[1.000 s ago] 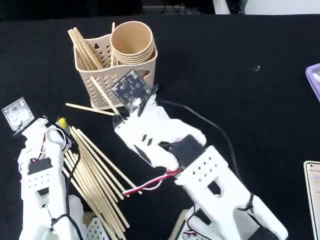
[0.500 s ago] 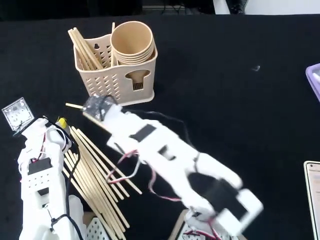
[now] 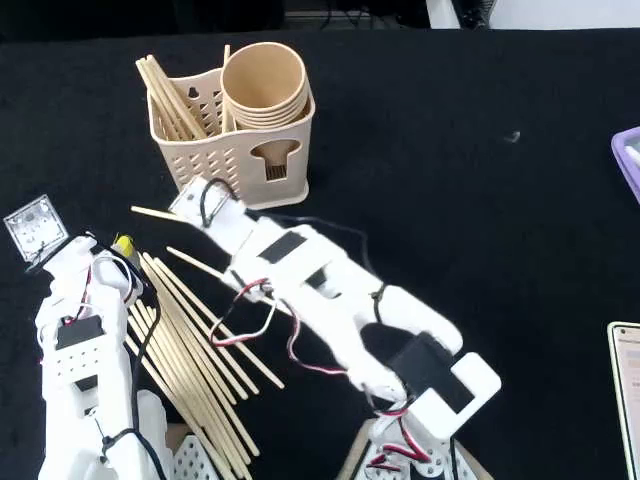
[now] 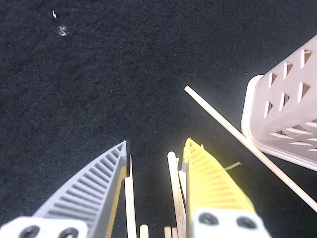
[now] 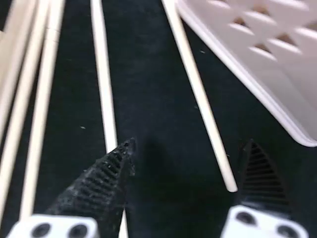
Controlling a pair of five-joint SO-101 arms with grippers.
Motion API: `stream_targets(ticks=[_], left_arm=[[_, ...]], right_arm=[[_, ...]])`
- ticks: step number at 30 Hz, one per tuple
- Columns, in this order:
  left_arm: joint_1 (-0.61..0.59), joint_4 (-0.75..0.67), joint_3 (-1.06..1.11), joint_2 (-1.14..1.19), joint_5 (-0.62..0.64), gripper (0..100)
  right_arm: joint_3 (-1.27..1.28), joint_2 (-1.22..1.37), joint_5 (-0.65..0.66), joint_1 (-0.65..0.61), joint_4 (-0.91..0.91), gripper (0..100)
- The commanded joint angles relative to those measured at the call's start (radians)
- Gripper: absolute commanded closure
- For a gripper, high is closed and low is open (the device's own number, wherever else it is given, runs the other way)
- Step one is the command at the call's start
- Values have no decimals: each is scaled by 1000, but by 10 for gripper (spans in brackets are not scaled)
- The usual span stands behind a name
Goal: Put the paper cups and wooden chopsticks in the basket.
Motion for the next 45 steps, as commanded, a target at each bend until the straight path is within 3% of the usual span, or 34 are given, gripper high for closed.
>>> stream_targets(ticks=[1, 11, 17, 29, 35, 45], left_arm=[[-5, -17, -5, -18, 5, 812], [-5, -11, -5, -18, 2, 812], [-5, -12, -5, -18, 2, 812], [-5, -15, -5, -14, 0, 812], [-5, -15, -5, -14, 0, 812], [-5, -14, -5, -17, 0, 812]], right_arm=[[-56, 4, 54, 35, 8, 676], [-97, 124, 95, 37, 37, 699], [-137, 54, 101, 31, 150, 995], [44, -168, 100, -32, 157, 972], [30, -119, -5, -66, 112, 769], [-143, 143, -48, -89, 54, 831]])
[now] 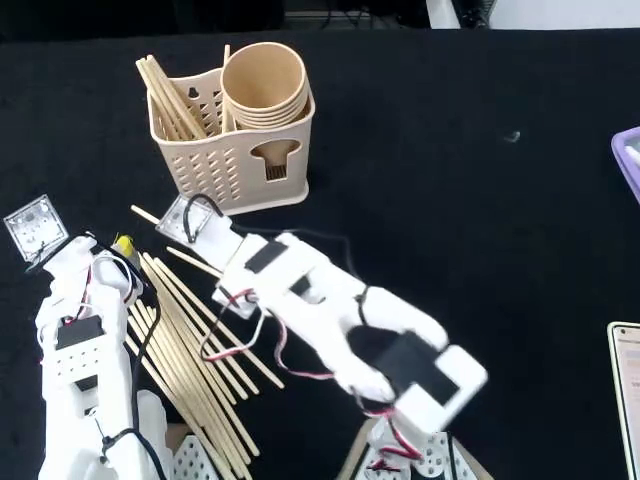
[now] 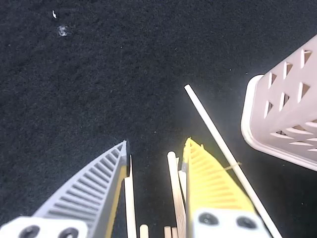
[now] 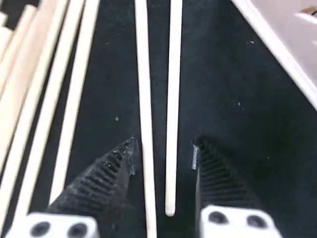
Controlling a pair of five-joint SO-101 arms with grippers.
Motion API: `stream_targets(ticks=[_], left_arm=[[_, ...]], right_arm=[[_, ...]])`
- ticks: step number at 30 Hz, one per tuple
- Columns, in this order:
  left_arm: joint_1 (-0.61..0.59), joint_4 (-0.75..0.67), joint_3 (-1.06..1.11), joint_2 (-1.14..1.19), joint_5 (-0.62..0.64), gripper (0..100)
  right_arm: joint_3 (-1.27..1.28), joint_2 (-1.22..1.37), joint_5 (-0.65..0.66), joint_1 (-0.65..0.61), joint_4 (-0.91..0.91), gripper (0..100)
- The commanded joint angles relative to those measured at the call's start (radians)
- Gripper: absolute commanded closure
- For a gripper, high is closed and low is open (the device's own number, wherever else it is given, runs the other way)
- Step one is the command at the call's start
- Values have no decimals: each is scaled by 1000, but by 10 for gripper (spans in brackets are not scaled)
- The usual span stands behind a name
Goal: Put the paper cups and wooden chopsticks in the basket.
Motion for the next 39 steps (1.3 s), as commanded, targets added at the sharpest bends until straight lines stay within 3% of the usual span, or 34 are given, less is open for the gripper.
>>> stream_targets(ticks=[1, 4, 8, 14, 30, 34, 39], left_arm=[[-5, -14, -5, -17, 0, 812], [-5, -12, -5, -18, 0, 812], [-5, -12, -5, -18, 0, 812], [-5, -11, -5, -18, 0, 812], [-5, -14, -5, -17, 3, 812], [-5, -12, -5, -17, 3, 812], [-5, -14, -5, -18, 2, 812]], right_arm=[[-128, 102, -12, -18, 6, 832], [-203, 133, -6, -18, 104, 841], [-216, 157, -3, -18, 135, 995], [-199, 88, -3, -12, 186, 988], [-117, -667, -14, 117, 365, 988], [-113, -832, -123, 84, 196, 988], [-91, -866, -249, 100, -296, 987]])
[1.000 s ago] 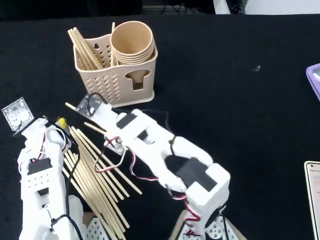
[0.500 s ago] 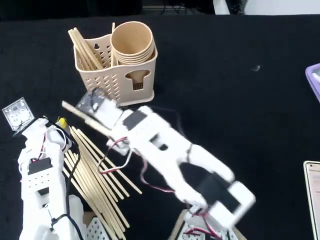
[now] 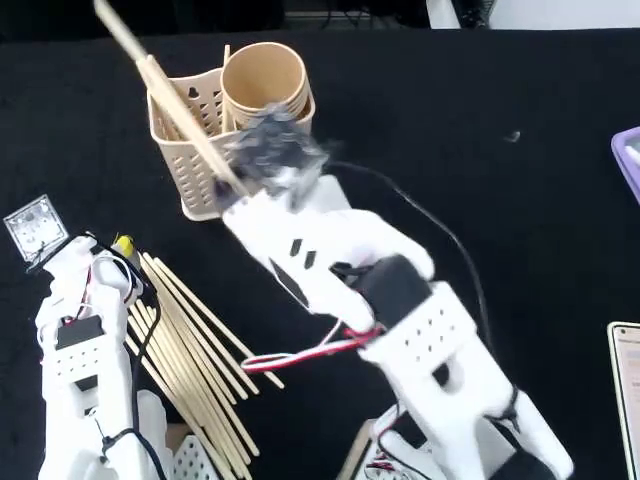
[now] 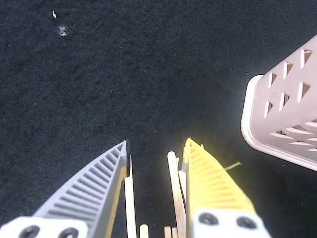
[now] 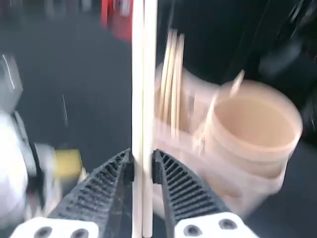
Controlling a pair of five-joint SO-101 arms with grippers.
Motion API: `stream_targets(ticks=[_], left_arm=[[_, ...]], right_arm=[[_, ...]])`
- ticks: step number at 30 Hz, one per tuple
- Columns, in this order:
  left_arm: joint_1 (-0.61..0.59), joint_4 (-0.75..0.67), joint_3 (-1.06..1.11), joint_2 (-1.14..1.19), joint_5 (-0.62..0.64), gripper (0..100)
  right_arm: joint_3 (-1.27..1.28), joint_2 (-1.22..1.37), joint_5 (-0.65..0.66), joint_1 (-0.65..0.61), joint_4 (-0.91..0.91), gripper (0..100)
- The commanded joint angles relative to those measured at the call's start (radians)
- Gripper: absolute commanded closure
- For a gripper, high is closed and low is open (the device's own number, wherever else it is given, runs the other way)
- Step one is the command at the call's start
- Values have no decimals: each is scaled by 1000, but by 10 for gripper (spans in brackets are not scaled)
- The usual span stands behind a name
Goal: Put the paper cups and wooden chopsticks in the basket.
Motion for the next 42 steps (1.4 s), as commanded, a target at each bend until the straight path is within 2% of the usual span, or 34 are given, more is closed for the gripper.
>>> stream_targets(ticks=[1, 5, 11, 17, 25, 27, 32, 37, 42], left_arm=[[-5, -15, -5, -17, 2, 812], [-5, -15, -5, -17, 0, 812], [-5, -12, -5, -18, -2, 812], [-5, -12, -5, -18, -2, 812], [-1, -11, -5, -18, -2, 812], [-1, -11, -5, -18, -2, 812], [-1, -11, -5, -18, -2, 812], [-1, -12, -5, -15, -2, 812], [-1, -11, -5, -15, -2, 812]], right_arm=[[28, -31, -92, 12, -502, 987], [53, 67, -100, 15, -833, 988], [-45, 320, -92, 23, -1071, 988], [-160, 618, -92, 66, -1106, 988], [-162, 734, -92, 63, -1100, 985], [-162, 740, -92, 64, -1060, 971], [-165, 685, -97, 52, -813, 814], [-154, 506, -97, 48, -620, 858], [-77, 245, -98, 37, -321, 912]])
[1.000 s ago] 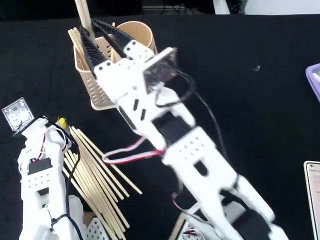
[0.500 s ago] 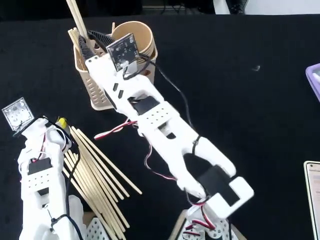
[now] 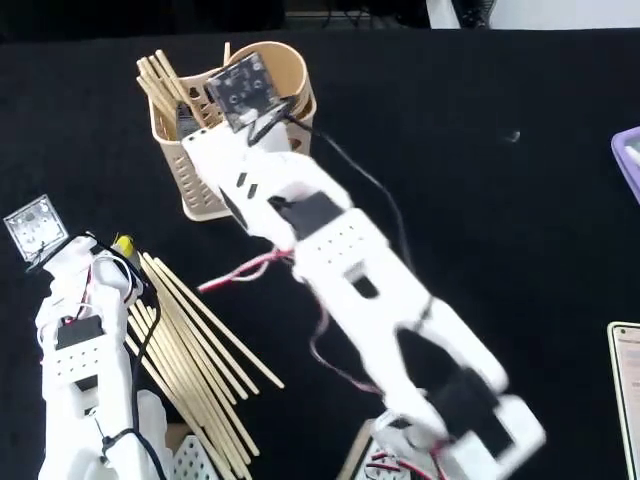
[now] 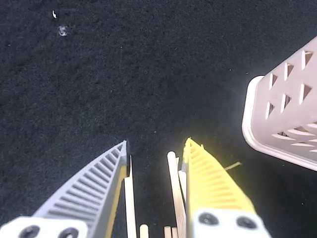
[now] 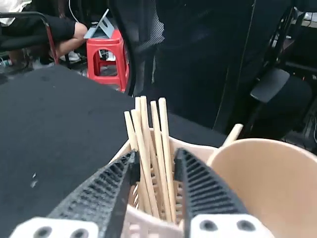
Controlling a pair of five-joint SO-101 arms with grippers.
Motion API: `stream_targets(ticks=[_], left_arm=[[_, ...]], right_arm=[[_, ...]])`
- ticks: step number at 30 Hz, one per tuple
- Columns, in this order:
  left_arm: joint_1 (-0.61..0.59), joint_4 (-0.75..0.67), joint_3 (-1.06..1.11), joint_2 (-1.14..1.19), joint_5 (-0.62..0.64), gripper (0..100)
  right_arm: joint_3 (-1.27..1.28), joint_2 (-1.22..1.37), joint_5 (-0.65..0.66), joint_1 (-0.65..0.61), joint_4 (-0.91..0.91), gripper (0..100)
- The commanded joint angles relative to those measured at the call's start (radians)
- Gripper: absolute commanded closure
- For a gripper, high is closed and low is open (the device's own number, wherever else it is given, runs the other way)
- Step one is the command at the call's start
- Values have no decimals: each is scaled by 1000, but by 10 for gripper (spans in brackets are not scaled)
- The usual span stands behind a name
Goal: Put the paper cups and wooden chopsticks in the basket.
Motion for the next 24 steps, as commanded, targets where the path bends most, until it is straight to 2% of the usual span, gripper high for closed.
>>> stream_targets(ticks=[1, 4, 6, 9, 13, 18, 24], left_arm=[[-1, -11, -5, -15, -2, 812], [-2, -12, -5, -15, -2, 812], [-4, -14, -5, -15, 0, 812], [-4, -17, -5, -12, 3, 812], [-2, -17, -5, -11, 3, 812], [-4, -17, -5, -9, 3, 812], [-4, -17, -5, -9, 2, 812]], right_arm=[[53, -300, -6, -28, 278, 914], [188, -441, -5, -89, 453, 913], [323, -496, 0, -138, 502, 911], [535, -498, -6, -193, 433, 850], [717, -414, -8, -333, 253, 774], [690, -185, -9, -479, 146, 773], [522, 93, -3, -496, 146, 772]])
